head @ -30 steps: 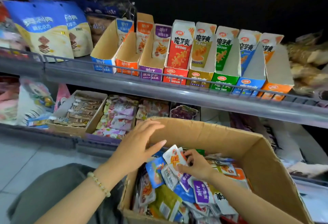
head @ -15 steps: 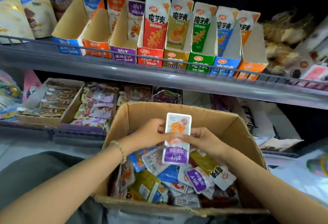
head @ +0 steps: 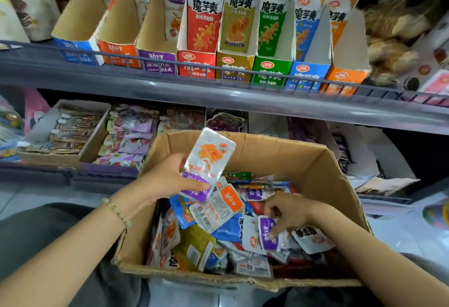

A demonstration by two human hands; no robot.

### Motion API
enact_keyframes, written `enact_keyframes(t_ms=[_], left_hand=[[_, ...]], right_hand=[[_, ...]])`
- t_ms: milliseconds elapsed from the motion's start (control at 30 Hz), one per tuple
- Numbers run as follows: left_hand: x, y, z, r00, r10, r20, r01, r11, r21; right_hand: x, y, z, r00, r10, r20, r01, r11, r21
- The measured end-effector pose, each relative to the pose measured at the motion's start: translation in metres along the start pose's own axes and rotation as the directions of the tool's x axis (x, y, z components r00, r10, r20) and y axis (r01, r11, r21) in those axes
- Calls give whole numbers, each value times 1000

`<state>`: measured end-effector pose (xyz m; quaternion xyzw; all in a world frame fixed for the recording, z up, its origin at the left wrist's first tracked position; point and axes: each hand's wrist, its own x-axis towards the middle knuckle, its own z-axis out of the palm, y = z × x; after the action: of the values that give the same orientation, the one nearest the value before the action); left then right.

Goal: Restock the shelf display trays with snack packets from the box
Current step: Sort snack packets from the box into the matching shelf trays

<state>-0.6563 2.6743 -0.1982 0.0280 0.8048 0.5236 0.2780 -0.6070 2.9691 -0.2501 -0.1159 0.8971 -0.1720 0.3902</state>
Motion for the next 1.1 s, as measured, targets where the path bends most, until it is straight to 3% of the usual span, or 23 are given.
enact_keyframes(t_ms=[100,200,300,400,533,700,833,900,1000,1100], left_hand=[[-4,3,1,989,138,-57,-129,981,144],[-4,5,1,978,177,-107,-172,984,50],[-1,7,5,978,180,-101,-185,982,-40],[0,9,11,978,196,-66,-198,980,-18],[-2,11,24,980,197,-14,-198,977,-80],[6,24,35,989,118,-93,-147,887,-438],[15,36,38,980,140,-139,-186,896,-404],[15,43,45,983,174,-59,-183,894,-408],[16,47,59,973,227,45,-202,929,-309],[17,43,56,981,189,-34,-190,937,-293]], right_hand=[[-11,-3,-15,985,-95,-142,129,961,246],[-29,-16,-39,918,-22,-395,269,767,583],[-40,-20,-54,794,125,-596,392,643,657],[-46,-26,-54,739,204,-642,508,458,730],[-46,-42,-45,754,166,-636,516,449,729],[-37,-53,-53,688,250,-681,582,371,724],[-34,-56,-65,633,274,-724,610,400,685],[-29,-65,-63,620,231,-750,617,447,648],[-13,-77,-50,699,175,-693,545,496,676],[-7,-65,-47,777,203,-596,450,483,751]])
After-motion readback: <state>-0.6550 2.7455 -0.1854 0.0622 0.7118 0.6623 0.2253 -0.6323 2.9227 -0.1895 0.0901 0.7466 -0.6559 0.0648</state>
